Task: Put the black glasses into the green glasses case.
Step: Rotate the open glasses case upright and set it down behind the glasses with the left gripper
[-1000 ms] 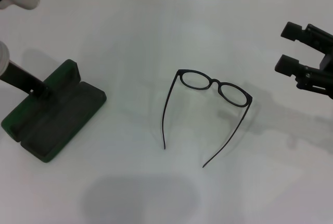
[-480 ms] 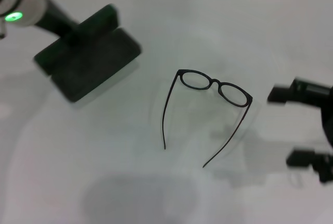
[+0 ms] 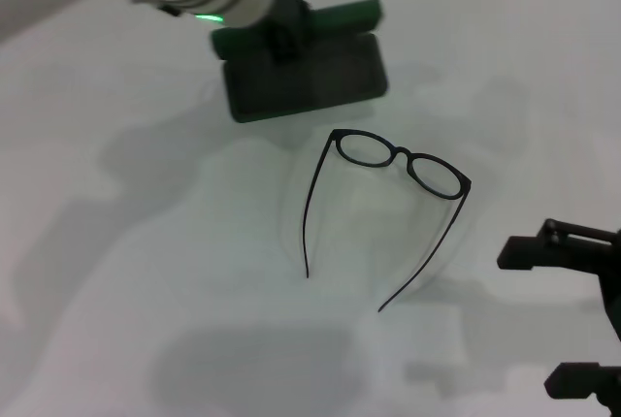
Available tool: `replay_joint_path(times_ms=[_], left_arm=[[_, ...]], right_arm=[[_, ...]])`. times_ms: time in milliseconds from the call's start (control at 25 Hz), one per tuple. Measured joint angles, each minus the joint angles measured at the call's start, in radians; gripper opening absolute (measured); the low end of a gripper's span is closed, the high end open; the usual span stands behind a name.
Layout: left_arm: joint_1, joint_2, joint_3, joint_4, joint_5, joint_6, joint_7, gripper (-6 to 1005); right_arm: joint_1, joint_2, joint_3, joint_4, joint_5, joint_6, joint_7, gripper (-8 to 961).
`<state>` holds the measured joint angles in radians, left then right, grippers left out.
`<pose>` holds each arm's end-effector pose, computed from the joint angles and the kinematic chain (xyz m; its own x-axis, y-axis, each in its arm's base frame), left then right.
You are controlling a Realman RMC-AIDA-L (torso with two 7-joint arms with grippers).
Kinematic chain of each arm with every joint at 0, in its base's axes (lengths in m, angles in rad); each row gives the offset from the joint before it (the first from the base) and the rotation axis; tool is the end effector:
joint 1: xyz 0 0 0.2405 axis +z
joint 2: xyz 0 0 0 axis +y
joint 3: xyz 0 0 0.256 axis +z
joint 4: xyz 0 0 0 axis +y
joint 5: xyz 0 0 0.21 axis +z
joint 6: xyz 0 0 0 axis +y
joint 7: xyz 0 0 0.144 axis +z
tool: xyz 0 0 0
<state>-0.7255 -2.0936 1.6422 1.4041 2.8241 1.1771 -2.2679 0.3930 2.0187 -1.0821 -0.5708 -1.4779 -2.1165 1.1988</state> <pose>-0.0961 0.4020 -0.0223 0.9073 0.0174 -0.4201 -0.2358 -0.8061 -0.5427 0.2250 0.2346 0.0205 0.5708 -0.1955 -0.7975 -0.0202 -0.9743 0.2244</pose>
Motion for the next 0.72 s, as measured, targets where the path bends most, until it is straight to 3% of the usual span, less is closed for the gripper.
replay_joint_path(times_ms=[240,720], left_arm=[[-0.064,-0.003,0.111,-0.134,-0.042,-0.127,0.002,207],[-0.087,-0.004,0.204,-0.194,-0.132,-0.155,0.034,208]], right_arm=[[-0.028,0.000,0.005,0.002,0.004,0.004,-0.014,861],[-0.016,-0.005,0.034,0.002,0.005,0.009,-0.016,851]])
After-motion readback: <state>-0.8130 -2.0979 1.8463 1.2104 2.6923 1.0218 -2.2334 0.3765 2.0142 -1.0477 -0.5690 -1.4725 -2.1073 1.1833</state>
